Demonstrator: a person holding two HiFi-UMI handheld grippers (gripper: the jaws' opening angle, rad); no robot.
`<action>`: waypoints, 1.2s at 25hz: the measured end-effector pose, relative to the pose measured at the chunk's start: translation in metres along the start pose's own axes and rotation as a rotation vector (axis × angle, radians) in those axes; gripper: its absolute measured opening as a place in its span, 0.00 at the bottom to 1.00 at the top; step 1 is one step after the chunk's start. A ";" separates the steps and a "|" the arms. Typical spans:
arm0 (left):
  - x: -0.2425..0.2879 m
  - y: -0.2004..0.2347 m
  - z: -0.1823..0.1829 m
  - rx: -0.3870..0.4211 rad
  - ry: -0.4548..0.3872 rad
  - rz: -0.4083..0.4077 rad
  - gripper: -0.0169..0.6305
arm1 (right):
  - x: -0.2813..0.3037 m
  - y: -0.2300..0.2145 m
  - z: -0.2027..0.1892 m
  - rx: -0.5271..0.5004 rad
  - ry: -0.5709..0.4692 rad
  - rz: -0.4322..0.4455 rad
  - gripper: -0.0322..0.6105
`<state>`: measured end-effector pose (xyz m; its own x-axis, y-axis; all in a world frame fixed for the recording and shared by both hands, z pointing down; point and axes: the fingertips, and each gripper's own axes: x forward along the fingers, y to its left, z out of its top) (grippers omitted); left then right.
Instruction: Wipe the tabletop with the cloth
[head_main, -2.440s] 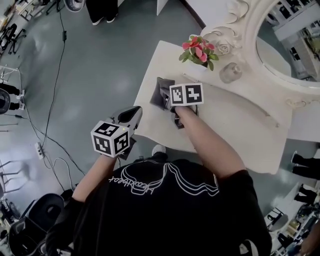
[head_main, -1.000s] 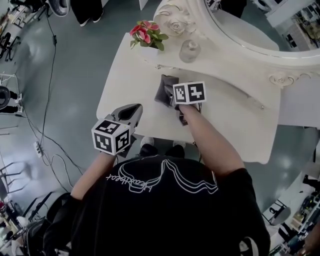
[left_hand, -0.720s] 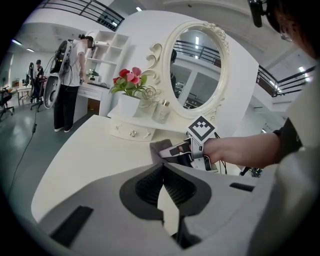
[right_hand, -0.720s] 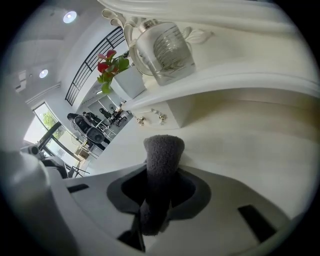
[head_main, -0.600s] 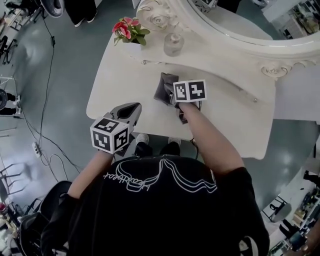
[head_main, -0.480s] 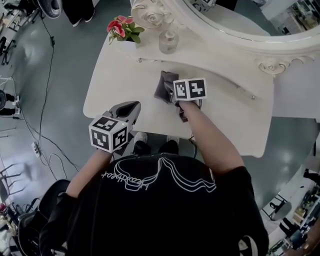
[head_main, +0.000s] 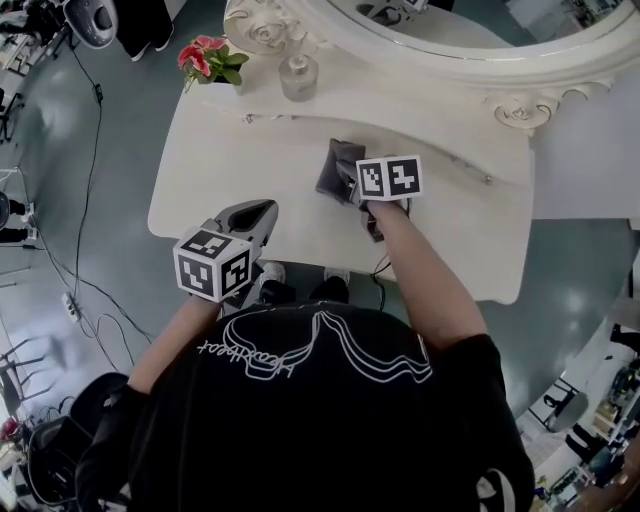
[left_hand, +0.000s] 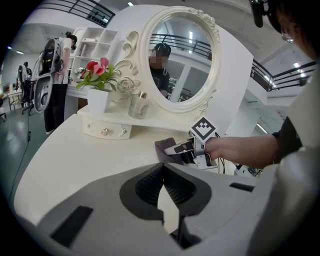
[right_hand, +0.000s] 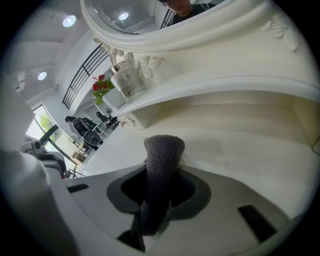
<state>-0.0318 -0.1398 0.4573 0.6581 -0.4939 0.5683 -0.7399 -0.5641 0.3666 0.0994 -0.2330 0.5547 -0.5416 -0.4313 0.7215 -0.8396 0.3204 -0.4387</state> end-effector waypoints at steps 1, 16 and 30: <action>0.003 -0.003 0.001 0.002 0.000 -0.003 0.03 | -0.005 -0.007 -0.001 0.005 -0.006 -0.004 0.19; 0.042 -0.049 0.014 0.040 -0.003 -0.062 0.03 | -0.065 -0.084 -0.019 0.061 -0.035 -0.085 0.19; 0.079 -0.085 0.021 0.071 0.008 -0.110 0.03 | -0.117 -0.142 -0.037 0.046 -0.045 -0.158 0.19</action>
<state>0.0861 -0.1453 0.4557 0.7331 -0.4217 0.5336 -0.6517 -0.6599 0.3739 0.2840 -0.1967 0.5527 -0.4036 -0.5107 0.7592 -0.9147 0.2075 -0.3467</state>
